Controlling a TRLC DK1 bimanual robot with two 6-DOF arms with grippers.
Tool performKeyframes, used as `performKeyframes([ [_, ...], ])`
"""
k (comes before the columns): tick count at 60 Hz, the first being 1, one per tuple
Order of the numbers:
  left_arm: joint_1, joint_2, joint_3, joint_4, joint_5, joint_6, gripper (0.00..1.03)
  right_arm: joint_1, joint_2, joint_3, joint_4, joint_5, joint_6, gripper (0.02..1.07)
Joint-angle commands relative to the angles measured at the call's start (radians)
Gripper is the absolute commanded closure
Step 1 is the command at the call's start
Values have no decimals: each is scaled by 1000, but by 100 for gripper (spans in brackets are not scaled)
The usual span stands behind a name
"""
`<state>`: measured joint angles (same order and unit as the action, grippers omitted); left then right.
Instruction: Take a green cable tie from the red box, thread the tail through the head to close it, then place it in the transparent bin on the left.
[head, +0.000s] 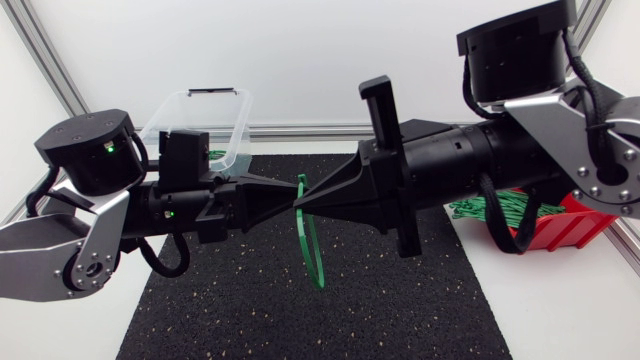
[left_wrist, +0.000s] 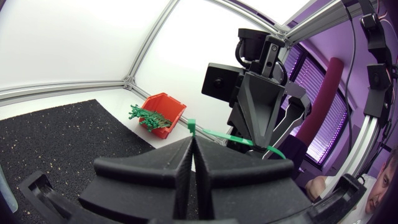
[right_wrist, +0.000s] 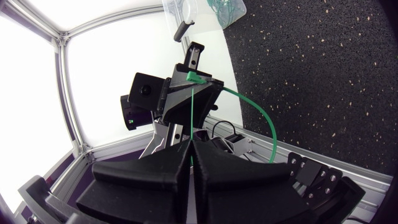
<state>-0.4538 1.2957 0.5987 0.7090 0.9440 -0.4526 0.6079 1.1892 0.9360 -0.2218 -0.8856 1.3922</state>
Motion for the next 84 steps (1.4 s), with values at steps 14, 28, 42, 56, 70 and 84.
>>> performKeyframes([
  [14, -3, -33, -23, 18, 9, -26, 100, 1, 0, -19, 19, 7, 36, 102],
  [28, -9, -50, -33, 18, 9, -24, 100, 0, -8, -17, 25, 10, 36, 102],
  [42, -13, -41, -37, 18, 9, -20, 100, 1, -20, -16, 25, 17, 36, 102],
  [56, -19, -44, -40, 18, 9, -20, 100, -3, -14, -17, 27, 22, 36, 102],
  [70, -11, -33, -36, 18, 7, -17, 100, 0, -22, -16, 25, 20, 39, 102],
  [84, -6, -22, -28, 18, 4, -15, 100, 4, -22, -17, 21, 20, 39, 102],
])
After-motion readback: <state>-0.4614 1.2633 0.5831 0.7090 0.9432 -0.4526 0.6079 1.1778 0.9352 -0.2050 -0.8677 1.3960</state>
